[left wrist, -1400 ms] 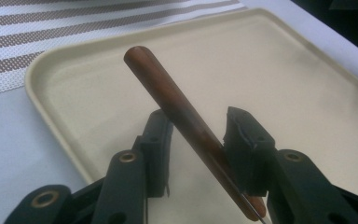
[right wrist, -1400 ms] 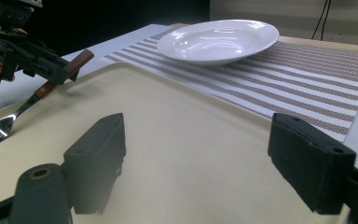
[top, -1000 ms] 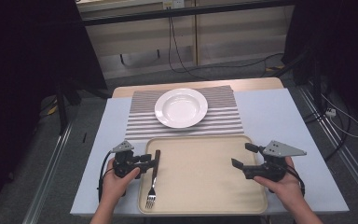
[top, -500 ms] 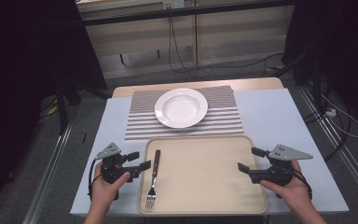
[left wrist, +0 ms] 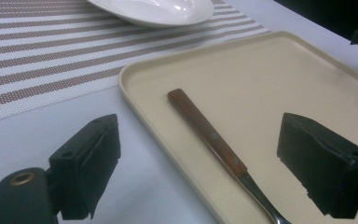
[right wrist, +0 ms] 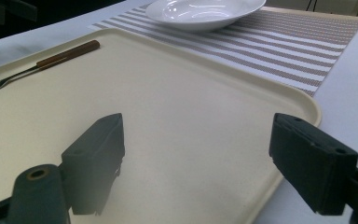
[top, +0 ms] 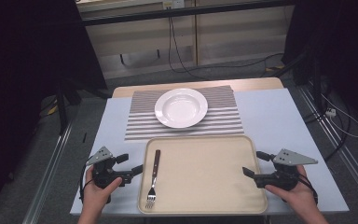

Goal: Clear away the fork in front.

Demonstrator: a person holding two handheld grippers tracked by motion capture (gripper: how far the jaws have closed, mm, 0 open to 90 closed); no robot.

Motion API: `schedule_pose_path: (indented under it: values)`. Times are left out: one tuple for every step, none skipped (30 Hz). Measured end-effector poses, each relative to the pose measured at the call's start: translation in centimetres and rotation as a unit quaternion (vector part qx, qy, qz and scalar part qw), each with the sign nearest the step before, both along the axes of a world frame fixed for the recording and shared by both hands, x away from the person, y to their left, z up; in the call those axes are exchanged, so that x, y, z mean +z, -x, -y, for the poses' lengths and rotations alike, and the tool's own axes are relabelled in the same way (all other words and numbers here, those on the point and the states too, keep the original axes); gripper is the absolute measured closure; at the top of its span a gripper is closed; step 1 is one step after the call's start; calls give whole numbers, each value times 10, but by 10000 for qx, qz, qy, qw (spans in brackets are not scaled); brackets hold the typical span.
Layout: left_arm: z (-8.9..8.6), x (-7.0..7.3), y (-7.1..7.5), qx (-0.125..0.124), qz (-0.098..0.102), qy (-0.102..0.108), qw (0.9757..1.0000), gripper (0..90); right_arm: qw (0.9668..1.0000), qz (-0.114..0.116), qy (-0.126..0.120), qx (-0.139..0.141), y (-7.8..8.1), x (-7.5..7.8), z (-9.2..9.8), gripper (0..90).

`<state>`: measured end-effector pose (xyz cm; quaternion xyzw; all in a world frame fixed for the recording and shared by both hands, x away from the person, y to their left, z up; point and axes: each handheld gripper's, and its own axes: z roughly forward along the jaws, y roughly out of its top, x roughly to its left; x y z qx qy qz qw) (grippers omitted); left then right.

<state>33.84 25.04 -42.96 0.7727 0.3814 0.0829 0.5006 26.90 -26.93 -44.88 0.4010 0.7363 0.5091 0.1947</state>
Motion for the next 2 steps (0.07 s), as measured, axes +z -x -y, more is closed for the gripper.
schedule_pose_path:
  values:
    - [0, 0, 0, -11, -3, -17, 10000, 133, 10000, -2, -5, -13, 0, 0, 1, 183]
    - [0, 0, 0, -11, -3, -17, 10000, 133, 10000, 0, -19, -27, -1, 0, 1, 182]
